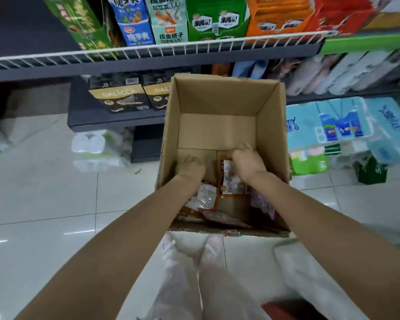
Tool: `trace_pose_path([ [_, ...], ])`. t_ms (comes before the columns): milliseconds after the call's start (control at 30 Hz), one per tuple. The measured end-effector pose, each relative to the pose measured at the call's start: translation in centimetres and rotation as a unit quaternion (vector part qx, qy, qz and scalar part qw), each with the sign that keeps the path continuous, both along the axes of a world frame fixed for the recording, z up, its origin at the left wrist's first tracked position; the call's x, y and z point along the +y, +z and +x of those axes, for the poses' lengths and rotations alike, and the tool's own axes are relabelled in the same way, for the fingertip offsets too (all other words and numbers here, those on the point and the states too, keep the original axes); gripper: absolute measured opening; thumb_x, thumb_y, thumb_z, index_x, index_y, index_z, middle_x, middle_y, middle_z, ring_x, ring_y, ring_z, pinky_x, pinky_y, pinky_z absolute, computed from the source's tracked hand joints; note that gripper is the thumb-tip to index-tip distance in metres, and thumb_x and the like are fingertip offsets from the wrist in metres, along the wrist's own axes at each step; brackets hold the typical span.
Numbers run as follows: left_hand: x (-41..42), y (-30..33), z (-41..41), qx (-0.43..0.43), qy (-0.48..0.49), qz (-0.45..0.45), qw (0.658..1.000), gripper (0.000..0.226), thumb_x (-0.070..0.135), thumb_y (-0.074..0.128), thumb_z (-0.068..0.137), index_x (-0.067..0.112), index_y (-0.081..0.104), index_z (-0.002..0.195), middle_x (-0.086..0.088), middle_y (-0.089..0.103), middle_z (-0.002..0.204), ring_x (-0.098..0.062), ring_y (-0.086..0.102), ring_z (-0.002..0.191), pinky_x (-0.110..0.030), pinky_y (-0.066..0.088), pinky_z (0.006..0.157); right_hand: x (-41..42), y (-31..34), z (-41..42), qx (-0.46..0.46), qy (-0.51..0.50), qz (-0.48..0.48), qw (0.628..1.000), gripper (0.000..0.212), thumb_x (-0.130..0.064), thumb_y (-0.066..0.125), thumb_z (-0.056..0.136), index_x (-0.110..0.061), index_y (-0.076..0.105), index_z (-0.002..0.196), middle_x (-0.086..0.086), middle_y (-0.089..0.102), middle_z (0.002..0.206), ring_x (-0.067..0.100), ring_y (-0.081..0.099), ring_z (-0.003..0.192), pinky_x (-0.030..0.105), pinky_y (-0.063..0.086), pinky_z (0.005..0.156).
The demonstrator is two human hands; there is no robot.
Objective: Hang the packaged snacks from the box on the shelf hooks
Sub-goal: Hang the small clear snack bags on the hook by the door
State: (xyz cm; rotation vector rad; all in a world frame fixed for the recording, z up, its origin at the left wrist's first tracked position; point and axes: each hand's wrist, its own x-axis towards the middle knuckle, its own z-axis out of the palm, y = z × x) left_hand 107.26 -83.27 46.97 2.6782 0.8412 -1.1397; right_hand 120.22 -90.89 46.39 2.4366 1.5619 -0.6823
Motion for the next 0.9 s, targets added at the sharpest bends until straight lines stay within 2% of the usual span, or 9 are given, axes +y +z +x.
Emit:
trace_pose_path([
  [167, 1.6, 3.1, 0.6, -0.114, 0.009, 0.09, 0.989, 0.031, 0.026, 0.064, 0.086, 0.012, 0.059, 0.113, -0.01, 0.053, 0.124, -0.027, 0.041, 0.12, -0.037, 0.033, 0.098, 0.9, 3.5, 0.5, -0.067, 0.015, 0.134, 0.989, 0.023, -0.022, 0.062, 0.087, -0.024, 0.067, 0.109, 0.002, 0.053, 0.113, 0.024, 0.038, 0.113, 0.035, 0.032, 0.088],
  [333, 4.3, 8.3, 0.3, -0.265, 0.181, 0.037, 0.946, 0.03, 0.011, 0.057, 0.091, 0.006, 0.044, 0.118, -0.018, 0.058, 0.104, -0.038, 0.059, 0.092, -0.038, 0.043, 0.064, 1.5, 6.7, 0.4, -0.043, -0.036, 0.212, 0.976, 0.018, -0.025, 0.051, 0.095, -0.02, 0.067, 0.099, 0.004, 0.065, 0.097, 0.025, 0.059, 0.096, 0.031, 0.041, 0.07],
  [400, 5.1, 9.8, -0.2, -0.336, 0.197, 0.001, 0.921, 0.038, 0.014, 0.06, 0.09, 0.01, 0.041, 0.122, -0.017, 0.057, 0.101, -0.037, 0.058, 0.088, -0.042, 0.048, 0.067, 1.7, 8.1, 0.4, -0.039, -0.056, 0.259, 0.964, 0.017, -0.025, 0.051, 0.095, -0.019, 0.065, 0.101, 0.007, 0.069, 0.094, 0.029, 0.063, 0.09, 0.03, 0.038, 0.065],
  [467, 5.6, 11.1, -0.6, -0.381, 0.177, -0.018, 0.907, 0.037, 0.016, 0.061, 0.089, 0.011, 0.046, 0.122, -0.016, 0.055, 0.11, -0.037, 0.056, 0.096, -0.046, 0.05, 0.078, 1.9, 9.8, 0.5, -0.021, -0.07, 0.305, 0.95, 0.018, -0.028, 0.052, 0.095, -0.021, 0.067, 0.102, 0.005, 0.071, 0.093, 0.028, 0.064, 0.089, 0.028, 0.033, 0.062],
  [533, 5.9, 12.4, -1.0, -0.399, 0.144, 0.006, 0.905, 0.035, 0.017, 0.06, 0.09, 0.015, 0.051, 0.124, -0.013, 0.054, 0.118, -0.035, 0.055, 0.104, -0.044, 0.049, 0.082, 2.3, 11.5, 0.5, -0.016, -0.066, 0.332, 0.941, 0.018, -0.031, 0.055, 0.093, -0.025, 0.069, 0.101, 0.001, 0.071, 0.095, 0.026, 0.064, 0.091, 0.026, 0.031, 0.061],
  [633, 6.1, 14.4, -1.5, -0.4, 0.108, 0.082, 0.906, 0.039, 0.016, 0.055, 0.093, 0.022, 0.049, 0.131, -0.009, 0.053, 0.122, -0.033, 0.056, 0.107, -0.041, 0.047, 0.076, 3.0, 14.3, 0.3, -0.028, -0.017, 0.356, 0.934, 0.017, -0.033, 0.057, 0.091, -0.029, 0.071, 0.1, 0.0, 0.072, 0.096, 0.025, 0.064, 0.092, 0.027, 0.031, 0.058],
  [767, 6.4, 17.5, -2.0, -0.392, 0.078, 0.156, 0.903, 0.034, 0.015, 0.052, 0.093, 0.023, 0.054, 0.126, -0.007, 0.052, 0.111, -0.031, 0.058, 0.1, -0.035, 0.042, 0.066, 3.9, 18.0, -0.7, -0.044, 0.026, 0.403, 0.914, 0.017, -0.029, 0.062, 0.088, -0.026, 0.074, 0.1, 0.005, 0.074, 0.091, 0.031, 0.066, 0.083, 0.032, 0.043, 0.058],
  [833, 6.6, 19.3, -2.4, -0.409, 0.079, 0.162, 0.895, 0.031, 0.018, 0.051, 0.094, 0.023, 0.055, 0.124, -0.007, 0.053, 0.111, -0.03, 0.059, 0.098, -0.034, 0.04, 0.064, 4.8, 19.5, -1.4, 0.006, 0.032, 0.422, 0.906, 0.017, -0.025, 0.061, 0.089, -0.022, 0.074, 0.099, 0.003, 0.073, 0.094, 0.027, 0.067, 0.086, 0.036, 0.051, 0.067],
  [900, 7.0, 21.0, -3.2, -0.429, 0.077, 0.177, 0.883, 0.028, 0.025, 0.05, 0.095, 0.024, 0.057, 0.122, -0.006, 0.056, 0.112, -0.029, 0.06, 0.097, -0.033, 0.04, 0.063, 6.1, 20.9, -2.2, 0.108, 0.019, 0.431, 0.895, 0.015, -0.022, 0.06, 0.09, -0.016, 0.073, 0.094, 0.002, 0.072, 0.091, 0.02, 0.065, 0.085, 0.031, 0.049, 0.072],
])
